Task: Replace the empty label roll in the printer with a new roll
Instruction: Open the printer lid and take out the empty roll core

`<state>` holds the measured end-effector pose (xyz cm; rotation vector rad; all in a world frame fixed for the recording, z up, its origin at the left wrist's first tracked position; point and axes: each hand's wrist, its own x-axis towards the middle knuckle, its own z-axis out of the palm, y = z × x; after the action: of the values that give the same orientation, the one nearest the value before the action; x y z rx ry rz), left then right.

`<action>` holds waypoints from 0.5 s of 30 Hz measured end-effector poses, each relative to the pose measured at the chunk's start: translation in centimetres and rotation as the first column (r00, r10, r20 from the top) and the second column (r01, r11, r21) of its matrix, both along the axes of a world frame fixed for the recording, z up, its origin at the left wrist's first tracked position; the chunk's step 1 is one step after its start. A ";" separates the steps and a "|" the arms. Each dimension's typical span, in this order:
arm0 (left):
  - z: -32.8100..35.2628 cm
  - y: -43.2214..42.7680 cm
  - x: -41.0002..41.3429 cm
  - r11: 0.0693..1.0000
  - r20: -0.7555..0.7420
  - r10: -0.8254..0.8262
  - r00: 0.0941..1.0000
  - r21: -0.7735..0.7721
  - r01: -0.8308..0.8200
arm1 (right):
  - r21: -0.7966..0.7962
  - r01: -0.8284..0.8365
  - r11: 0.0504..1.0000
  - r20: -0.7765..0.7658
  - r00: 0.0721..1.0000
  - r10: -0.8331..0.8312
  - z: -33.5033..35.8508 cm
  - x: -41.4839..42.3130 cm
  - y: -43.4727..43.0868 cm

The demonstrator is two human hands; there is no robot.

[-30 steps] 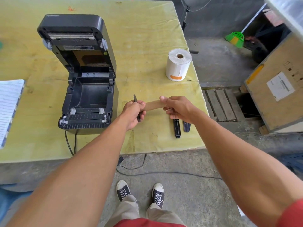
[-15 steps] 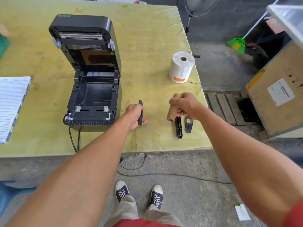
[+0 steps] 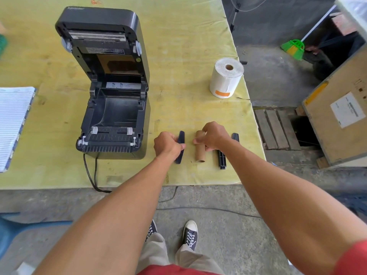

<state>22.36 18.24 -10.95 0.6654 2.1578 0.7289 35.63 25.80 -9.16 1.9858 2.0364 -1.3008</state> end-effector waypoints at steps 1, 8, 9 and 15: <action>0.0 0.0 0.1 1.000 -0.025 0.005 1.000 0.005 -0.005 | 0.004 -0.004 1.000 -0.002 1.000 0.004 -0.2 0.0 0.0; -0.2 0.1 0.3 0.999 -0.118 0.034 0.992 -0.026 -0.037 | 0.005 -0.011 1.000 -0.028 1.000 0.011 -0.7 0.3 0.4; -0.2 0.0 0.3 0.999 -0.147 0.001 0.989 -0.052 -0.009 | 0.009 -0.011 1.000 -0.026 1.000 0.011 -0.7 0.3 0.4; -0.6 -0.1 0.2 0.995 -0.234 -0.056 0.971 -0.097 0.034 | 0.030 -0.011 0.999 -0.052 0.999 0.013 -1.0 0.7 0.2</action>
<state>22.53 18.10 -11.52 0.7823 2.3689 0.5440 36.28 26.03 -10.16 1.9691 2.0988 -1.3422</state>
